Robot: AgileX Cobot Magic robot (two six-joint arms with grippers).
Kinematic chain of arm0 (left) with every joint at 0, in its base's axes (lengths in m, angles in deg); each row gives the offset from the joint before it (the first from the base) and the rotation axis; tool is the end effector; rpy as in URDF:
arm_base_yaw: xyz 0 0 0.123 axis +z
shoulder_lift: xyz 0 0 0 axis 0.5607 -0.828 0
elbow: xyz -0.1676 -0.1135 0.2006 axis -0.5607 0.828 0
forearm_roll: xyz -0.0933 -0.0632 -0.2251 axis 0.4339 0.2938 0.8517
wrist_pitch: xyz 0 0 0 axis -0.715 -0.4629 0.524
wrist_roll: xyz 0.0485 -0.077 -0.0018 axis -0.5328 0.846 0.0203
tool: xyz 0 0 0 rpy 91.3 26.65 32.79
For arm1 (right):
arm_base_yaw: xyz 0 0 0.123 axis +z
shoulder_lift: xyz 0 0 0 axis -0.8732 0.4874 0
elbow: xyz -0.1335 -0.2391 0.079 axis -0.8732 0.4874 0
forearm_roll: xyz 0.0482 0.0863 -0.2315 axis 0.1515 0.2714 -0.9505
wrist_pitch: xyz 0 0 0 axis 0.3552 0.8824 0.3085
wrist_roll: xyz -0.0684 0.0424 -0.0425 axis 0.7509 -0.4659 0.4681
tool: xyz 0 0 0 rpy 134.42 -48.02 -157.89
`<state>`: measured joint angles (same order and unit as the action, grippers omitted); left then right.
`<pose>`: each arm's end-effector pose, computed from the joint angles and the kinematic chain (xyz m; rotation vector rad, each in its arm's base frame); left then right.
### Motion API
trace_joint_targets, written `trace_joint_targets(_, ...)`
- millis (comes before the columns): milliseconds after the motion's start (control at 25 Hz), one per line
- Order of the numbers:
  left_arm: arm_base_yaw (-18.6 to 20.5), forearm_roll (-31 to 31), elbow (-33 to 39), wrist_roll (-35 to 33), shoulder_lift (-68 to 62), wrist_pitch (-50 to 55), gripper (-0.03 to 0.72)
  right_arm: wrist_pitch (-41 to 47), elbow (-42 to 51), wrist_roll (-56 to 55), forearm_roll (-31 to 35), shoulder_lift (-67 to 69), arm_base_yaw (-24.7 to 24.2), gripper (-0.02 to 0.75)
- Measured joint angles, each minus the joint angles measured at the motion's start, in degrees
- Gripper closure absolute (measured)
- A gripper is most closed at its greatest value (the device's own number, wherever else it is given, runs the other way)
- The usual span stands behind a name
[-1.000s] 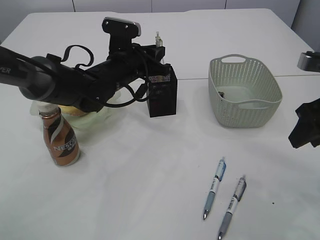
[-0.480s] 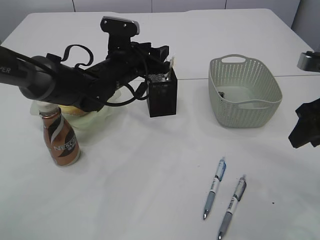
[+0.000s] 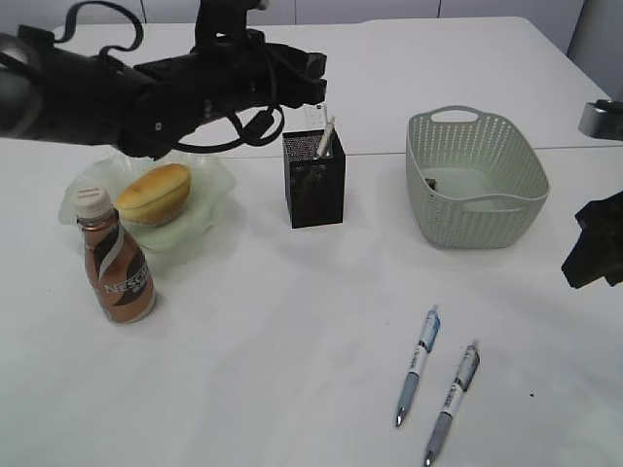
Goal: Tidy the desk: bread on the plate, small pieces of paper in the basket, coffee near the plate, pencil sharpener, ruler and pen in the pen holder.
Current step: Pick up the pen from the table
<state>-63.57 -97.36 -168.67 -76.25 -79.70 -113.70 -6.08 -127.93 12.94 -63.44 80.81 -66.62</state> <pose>0.4102 -0.2383 0.2299 0.4646 1.6526 -0.4528 0.2875 -0.0034 0.2349 -0.2472 2.8864 0.3650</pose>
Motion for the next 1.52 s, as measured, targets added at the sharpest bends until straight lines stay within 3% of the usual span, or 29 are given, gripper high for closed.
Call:
trace_joint_targets(200,-2.63,-1.97,0.00,0.00,5.17,14.92,0.307,0.19,0.00,0.00,0.37,0.00,0.00,0.358)
trace_joint_targets(480,-10.23,-1.92,0.00,0.00,10.50,34.39,0.337,2.23,0.00,-0.73,0.46,0.00,0.00,0.357)
trace_joint_targets(600,-14.05,-0.34,0.00,0.00,11.18,41.98,0.359,3.04,0.00,-1.65,0.46,0.00,0.00,0.357)
trace_joint_targets(720,-16.78,5.22,0.00,0.00,11.18,49.30,0.365,3.53,0.00,-2.17,0.46,0.00,0.00,0.358)
trace_joint_targets(1040,-17.62,17.98,0.00,-0.49,11.18,69.18,0.386,5.23,0.00,-2.53,0.73,0.00,0.00,0.358)
trace_joint_targets(1320,-17.62,22.97,-0.62,-6.16,11.18,74.78,0.391,5.67,0.00,-2.65,1.22,0.00,0.00,0.358)
trace_joint_targets(1520,-18.33,23.04,-7.80,-7.38,5.08,82.75,0.391,5.80,0.00,-4.77,3.37,0.00,0.00,0.358)
